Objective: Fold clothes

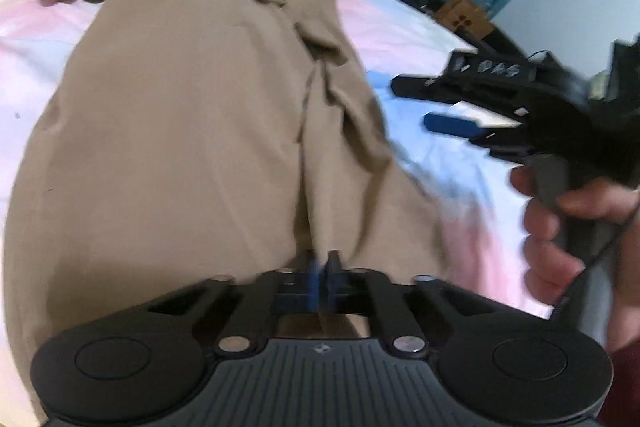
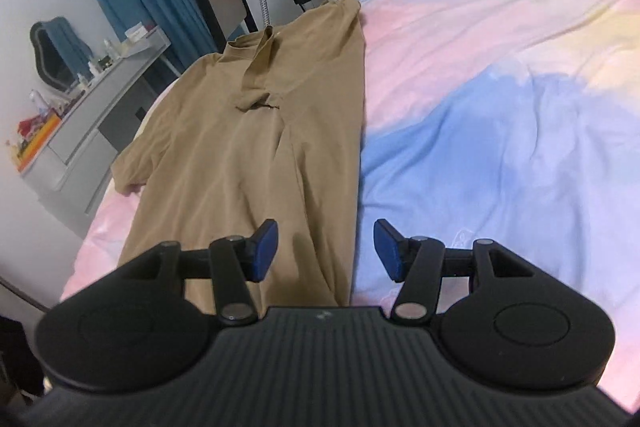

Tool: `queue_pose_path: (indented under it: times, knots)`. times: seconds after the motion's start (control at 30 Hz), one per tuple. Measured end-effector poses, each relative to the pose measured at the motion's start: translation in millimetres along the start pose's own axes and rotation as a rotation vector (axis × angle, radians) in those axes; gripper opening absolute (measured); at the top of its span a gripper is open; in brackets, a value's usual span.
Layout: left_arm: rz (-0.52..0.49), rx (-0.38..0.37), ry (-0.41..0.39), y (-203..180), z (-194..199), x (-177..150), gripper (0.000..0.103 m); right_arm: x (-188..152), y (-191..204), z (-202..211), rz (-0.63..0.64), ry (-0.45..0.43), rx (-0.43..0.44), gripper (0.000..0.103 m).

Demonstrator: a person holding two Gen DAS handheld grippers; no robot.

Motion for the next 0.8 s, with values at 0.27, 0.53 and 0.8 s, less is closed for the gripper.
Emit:
queue_pose_path:
  times: [0.27,0.53,0.8]
  knots:
    - [0.125,-0.163,0.080,-2,-7,-10,0.001,7,-6,7,-0.034,-0.025,0.010,0.057]
    - [0.052,-0.083,0.120,3,-15,-22,0.006,-6,17,-14,0.070,0.021,0.015,0.056]
    - [0.014,0.055,-0.030,39,43,9,0.063,-1,13,-8,0.010,-0.059,0.022,0.056]
Point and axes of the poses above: each gripper's, at about its wrist camera, not at the fingertips, and z roughly against the way its jaws point, y to its left, x to its top, the point moved 5 cm from there along -z, roughly the way its jaws point, and after that the axes turned 6 degrees about -z, right-handed, at the moved point
